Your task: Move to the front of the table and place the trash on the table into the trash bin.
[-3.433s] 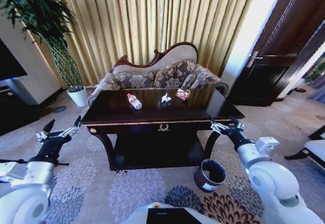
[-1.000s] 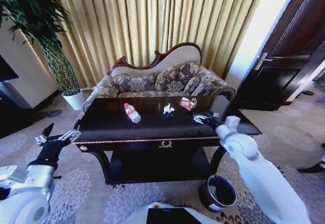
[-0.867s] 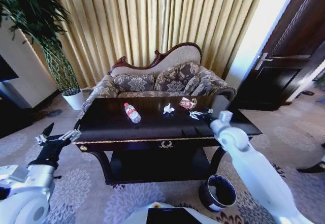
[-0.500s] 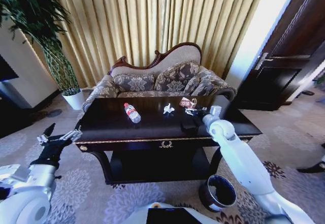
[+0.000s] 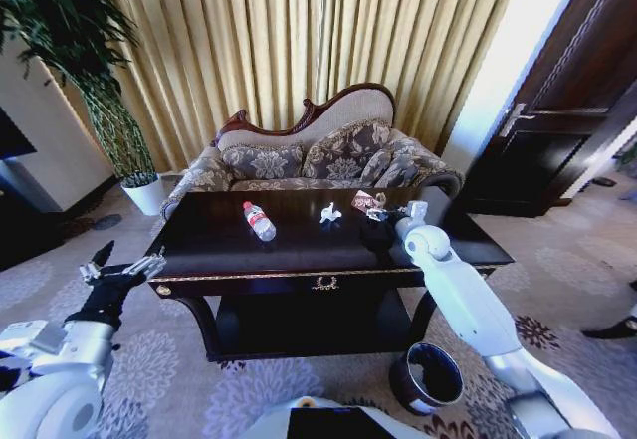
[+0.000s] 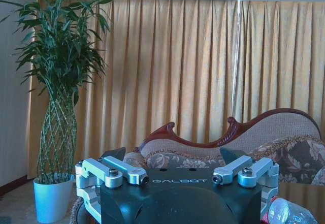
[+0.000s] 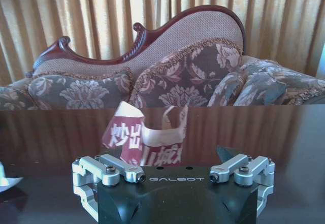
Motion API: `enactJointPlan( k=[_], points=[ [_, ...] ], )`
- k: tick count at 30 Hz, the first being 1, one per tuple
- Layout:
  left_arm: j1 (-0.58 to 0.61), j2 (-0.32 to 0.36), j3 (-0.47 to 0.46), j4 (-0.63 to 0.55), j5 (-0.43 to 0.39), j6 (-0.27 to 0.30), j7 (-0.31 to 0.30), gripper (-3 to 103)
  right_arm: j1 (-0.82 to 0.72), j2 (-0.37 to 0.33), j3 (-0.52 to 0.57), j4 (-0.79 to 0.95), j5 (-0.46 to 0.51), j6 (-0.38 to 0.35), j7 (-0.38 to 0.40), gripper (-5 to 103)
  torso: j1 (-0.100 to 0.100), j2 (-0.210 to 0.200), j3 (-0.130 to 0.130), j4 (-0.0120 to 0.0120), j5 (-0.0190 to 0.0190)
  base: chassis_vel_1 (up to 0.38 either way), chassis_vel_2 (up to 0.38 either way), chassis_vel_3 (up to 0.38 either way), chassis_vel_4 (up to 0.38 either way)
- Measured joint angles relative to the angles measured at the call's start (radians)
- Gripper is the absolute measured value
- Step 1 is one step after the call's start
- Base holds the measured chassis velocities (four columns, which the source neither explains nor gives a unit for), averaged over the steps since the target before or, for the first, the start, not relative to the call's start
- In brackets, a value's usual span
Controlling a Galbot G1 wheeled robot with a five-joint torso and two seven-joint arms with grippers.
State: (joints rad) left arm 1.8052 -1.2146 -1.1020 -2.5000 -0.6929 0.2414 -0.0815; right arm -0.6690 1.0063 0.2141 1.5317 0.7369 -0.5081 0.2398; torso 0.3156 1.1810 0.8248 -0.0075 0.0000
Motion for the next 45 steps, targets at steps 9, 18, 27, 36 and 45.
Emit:
enactJointPlan(
  k=[9, 18, 27, 36, 45],
  points=[
    [0.010, -0.003, -0.011, 0.000, -0.006, -0.016, 0.003, 100, 0.043, 0.013, -0.019, -0.056, 0.003, 0.003, 0.013, 80, 0.000, 0.000, 0.000, 0.0002, -0.0001, 0.000, 0.000, 0.000, 0.000],
    [0.010, 0.002, -0.021, 0.000, -0.018, -0.019, 0.006, 100, 0.035, 0.013, -0.016, -0.064, -0.001, 0.024, 0.010, 52, 0.000, 0.000, 0.000, 0.0001, -0.0001, 0.000, 0.000, 0.000, 0.000],
    [0.010, 0.010, -0.025, 0.000, -0.024, -0.021, 0.007, 100, 0.014, 0.013, -0.004, -0.053, -0.002, 0.030, 0.008, 20, 0.000, 0.000, 0.000, 0.0000, 0.0000, 0.000, 0.000, 0.000, 0.000],
    [0.011, 0.009, -0.030, 0.000, -0.028, -0.023, 0.007, 100, 0.011, 0.015, -0.005, -0.029, -0.001, 0.032, 0.007, 0, 0.000, 0.000, 0.000, 0.0001, 0.0000, 0.000, 0.000, 0.000, 0.000],
    [0.003, 0.010, -0.026, 0.000, -0.034, -0.023, 0.003, 100, -0.023, 0.003, 0.009, 0.027, 0.007, 0.032, 0.007, 0, 0.000, 0.000, 0.000, 0.0001, 0.0001, 0.000, 0.000, 0.000, 0.000]
  ],
)
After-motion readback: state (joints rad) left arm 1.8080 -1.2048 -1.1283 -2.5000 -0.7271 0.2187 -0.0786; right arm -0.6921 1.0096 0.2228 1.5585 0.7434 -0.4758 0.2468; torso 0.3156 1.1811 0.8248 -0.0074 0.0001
